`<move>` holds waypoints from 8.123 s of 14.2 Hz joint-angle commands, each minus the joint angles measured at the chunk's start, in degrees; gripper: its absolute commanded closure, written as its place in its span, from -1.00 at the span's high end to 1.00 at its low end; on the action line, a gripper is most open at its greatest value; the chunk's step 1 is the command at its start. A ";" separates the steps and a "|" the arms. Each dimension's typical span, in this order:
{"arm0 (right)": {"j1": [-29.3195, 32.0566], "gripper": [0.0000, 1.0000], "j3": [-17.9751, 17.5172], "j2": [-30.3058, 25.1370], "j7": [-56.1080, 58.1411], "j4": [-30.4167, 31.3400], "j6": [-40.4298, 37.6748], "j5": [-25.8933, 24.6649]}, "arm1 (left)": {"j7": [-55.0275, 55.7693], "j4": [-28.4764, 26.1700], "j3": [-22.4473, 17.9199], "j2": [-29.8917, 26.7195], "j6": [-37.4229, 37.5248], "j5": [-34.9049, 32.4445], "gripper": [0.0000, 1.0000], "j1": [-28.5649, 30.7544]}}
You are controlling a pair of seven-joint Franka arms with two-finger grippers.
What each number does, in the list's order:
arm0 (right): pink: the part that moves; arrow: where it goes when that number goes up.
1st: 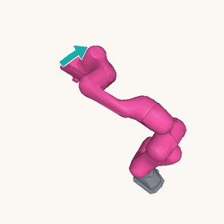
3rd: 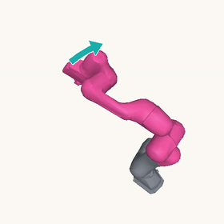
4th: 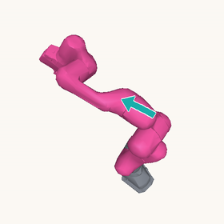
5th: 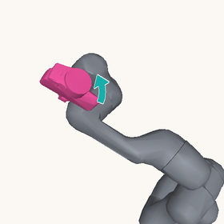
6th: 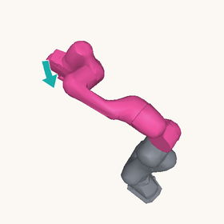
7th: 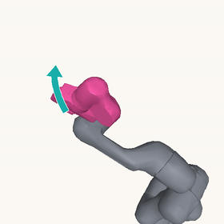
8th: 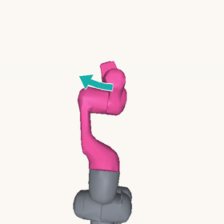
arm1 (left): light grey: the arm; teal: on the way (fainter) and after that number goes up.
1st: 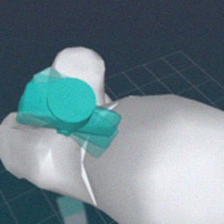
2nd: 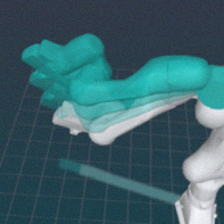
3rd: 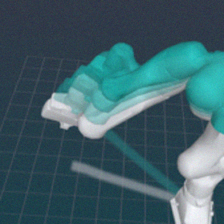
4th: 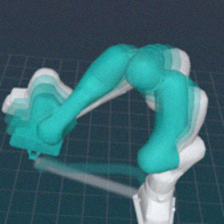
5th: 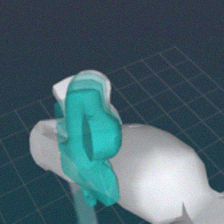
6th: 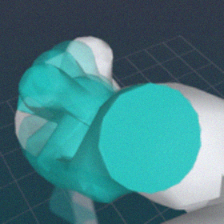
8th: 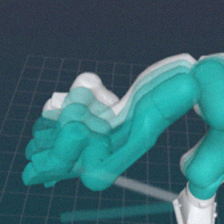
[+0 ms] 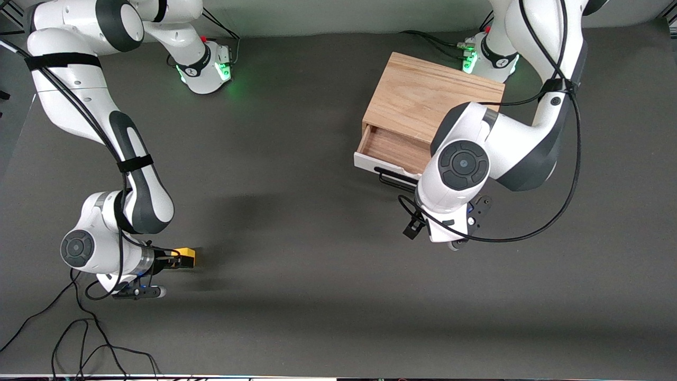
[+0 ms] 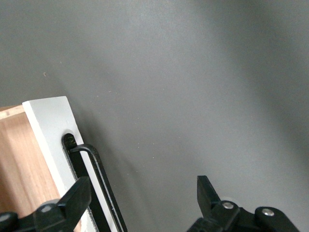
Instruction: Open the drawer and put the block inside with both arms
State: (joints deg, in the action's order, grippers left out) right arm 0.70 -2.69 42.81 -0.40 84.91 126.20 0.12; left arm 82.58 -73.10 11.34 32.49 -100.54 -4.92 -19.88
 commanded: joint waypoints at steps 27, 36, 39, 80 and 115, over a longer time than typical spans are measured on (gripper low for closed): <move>-2.01 -0.62 1.46 -3.25 0.40 3.34 0.36 -3.02 | -74.31 -2.22 -0.88 -23.44 27.15 -0.97 0.97 20.41; -15.18 -0.64 -1.00 -4.13 -25.42 -21.61 -28.02 10.58 | -75.28 -3.62 -0.53 -24.23 25.67 -0.88 0.98 21.46; -23.78 -0.64 -1.18 -4.14 -40.67 -27.67 -29.00 13.77 | -75.54 -4.58 -0.53 -24.67 25.14 -0.88 0.98 21.46; -52.12 1.00 -3.11 1.86 -78.97 -28.57 -17.92 0.24 | -76.69 -18.39 -1.76 -33.46 15.99 1.05 0.98 21.99; 2.55 1.00 -1.62 -39.82 -3.73 3.42 -32.51 2.17 | -81.79 -18.48 -3.08 -33.72 16.87 3.52 0.98 24.01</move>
State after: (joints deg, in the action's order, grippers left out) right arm 3.08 -4.46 3.12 -5.42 88.75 94.11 2.90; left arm 0.92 -90.21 8.64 0.42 -83.79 -0.66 4.70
